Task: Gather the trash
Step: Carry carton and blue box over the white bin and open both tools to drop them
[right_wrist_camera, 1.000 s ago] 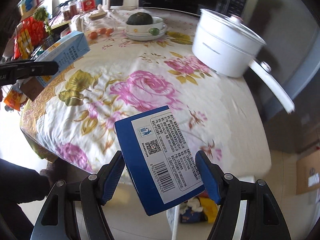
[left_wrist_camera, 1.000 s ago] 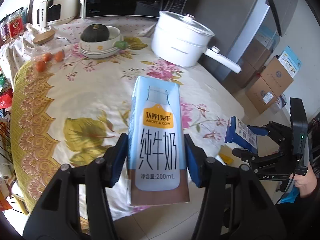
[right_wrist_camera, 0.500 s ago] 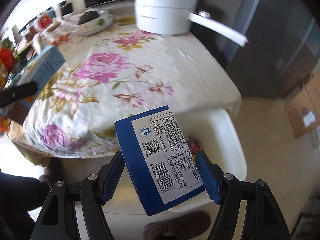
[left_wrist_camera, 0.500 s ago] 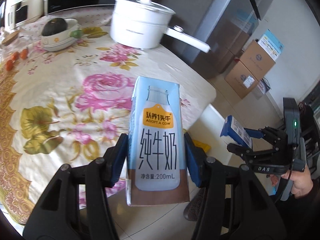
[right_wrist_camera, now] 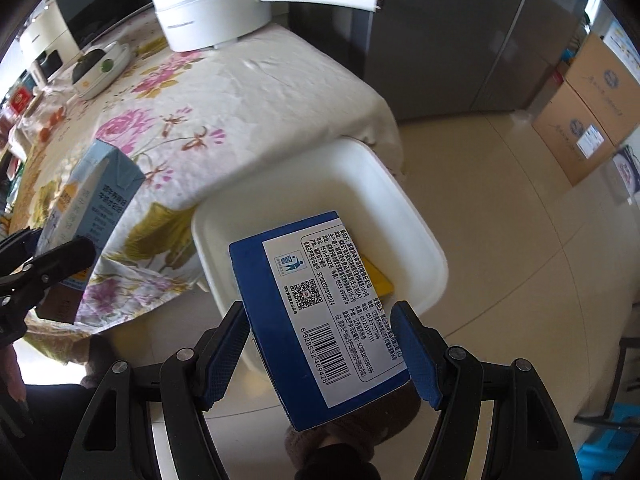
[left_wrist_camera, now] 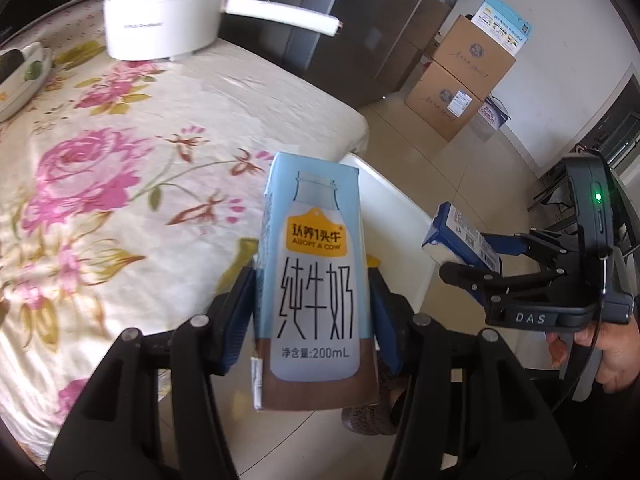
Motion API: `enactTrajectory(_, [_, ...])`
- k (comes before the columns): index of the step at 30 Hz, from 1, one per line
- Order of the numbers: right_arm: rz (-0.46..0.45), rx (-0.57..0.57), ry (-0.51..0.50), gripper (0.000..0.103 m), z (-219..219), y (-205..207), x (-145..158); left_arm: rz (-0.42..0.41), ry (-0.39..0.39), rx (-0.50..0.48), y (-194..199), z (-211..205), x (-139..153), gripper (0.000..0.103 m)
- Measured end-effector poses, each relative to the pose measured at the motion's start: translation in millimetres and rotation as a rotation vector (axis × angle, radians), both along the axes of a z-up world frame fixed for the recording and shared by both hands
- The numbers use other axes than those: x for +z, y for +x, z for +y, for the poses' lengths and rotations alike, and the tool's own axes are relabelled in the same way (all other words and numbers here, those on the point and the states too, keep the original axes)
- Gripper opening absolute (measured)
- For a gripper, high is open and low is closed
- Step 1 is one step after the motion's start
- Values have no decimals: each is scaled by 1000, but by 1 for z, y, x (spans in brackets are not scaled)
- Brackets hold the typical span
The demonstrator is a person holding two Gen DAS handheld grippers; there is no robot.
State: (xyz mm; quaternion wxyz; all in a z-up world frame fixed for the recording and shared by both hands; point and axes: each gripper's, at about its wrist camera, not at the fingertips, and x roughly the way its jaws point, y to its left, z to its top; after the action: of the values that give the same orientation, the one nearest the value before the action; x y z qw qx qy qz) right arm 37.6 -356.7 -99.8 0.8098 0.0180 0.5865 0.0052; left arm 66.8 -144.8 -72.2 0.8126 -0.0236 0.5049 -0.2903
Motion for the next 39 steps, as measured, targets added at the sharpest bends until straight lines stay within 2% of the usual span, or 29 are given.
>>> enactTrajectory(12, [37,-78,-12,74,-40,-3,-14,-4,15,-72,14,-65,-33,56])
enactTrajectory(15, [43,-96,-13,74,-44,-2,-16,-36,-1,-76,18,-71,-36,57])
enactTrajectory(16, [44,-100,-14,74,-45,-1,-16,-63,16,-71,19,-73,-36,69])
enactTrajectory(17, [45,-106,-14,74,-47,-2,-17,-73,37,-64,20,-73,-36,91])
enactTrajectory(18, [46,-113,-14,74,-49,-3,-17,-81,52,-55,21,-72,-36,96])
enactTrajectory(19, [46,-121,-15,74,-50,-2,-17,-86,68,-42,22,-70,-36,97])
enactTrajectory(28, [33,-141,-18,74,-49,-2,-13,-70,158,33,24,-45,-28,98])
enactTrajectory(30, [27,-141,-18,74,-45,-1,-12,-43,171,53,24,-36,-26,98])
enactTrajectory(34, [18,-136,-18,74,-34,6,-10,-8,175,83,19,-15,-22,98])
enactTrajectory(39, [-3,-143,-15,76,-20,17,-7,-20,185,111,13,10,-12,98])
